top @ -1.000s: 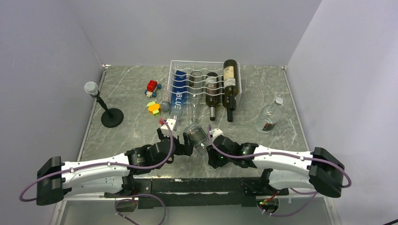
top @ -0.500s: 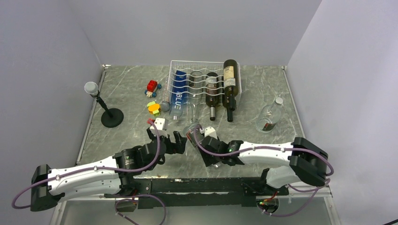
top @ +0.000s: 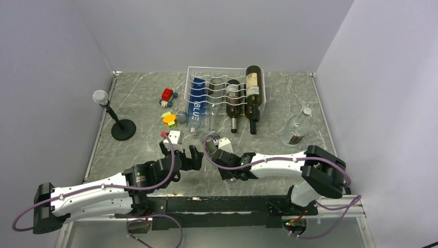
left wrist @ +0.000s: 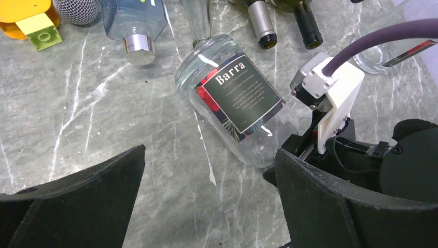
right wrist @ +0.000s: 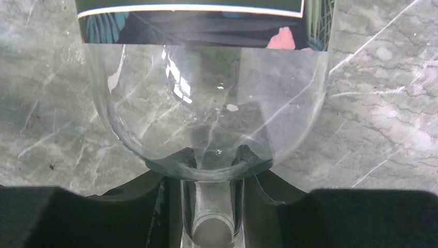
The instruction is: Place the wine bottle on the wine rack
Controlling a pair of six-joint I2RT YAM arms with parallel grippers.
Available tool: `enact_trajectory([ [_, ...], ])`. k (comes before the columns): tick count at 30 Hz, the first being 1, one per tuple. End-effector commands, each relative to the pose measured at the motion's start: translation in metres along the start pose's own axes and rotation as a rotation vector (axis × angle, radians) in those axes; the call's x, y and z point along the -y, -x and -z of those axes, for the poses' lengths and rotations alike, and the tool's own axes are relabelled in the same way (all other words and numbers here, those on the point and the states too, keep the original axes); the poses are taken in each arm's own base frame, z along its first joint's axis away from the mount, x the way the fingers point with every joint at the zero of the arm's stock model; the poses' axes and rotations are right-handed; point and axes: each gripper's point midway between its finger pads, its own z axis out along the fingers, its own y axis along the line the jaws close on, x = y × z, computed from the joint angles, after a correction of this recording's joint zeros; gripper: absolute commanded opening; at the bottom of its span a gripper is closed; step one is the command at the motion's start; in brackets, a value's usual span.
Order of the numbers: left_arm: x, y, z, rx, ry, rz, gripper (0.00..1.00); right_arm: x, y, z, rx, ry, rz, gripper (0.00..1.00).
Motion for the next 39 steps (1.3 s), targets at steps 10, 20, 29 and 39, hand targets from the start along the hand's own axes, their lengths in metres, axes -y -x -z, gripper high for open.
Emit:
enact_trajectory([
  [10,-0.004,0.042,0.019,0.098,0.007,0.085,0.99,0.015,0.02,0.013,0.065,-0.108,-0.009,0.0],
  [20,-0.016,0.056,0.03,0.141,0.023,0.108,0.99,0.004,0.056,0.071,0.171,-0.022,-0.012,0.0],
  [29,-0.018,0.058,0.032,0.146,0.03,0.108,0.99,0.003,0.069,0.112,0.24,0.064,-0.052,0.0],
  [39,-0.016,0.062,0.034,0.149,0.023,0.113,0.99,-0.013,0.096,0.158,0.399,0.278,-0.147,0.0],
])
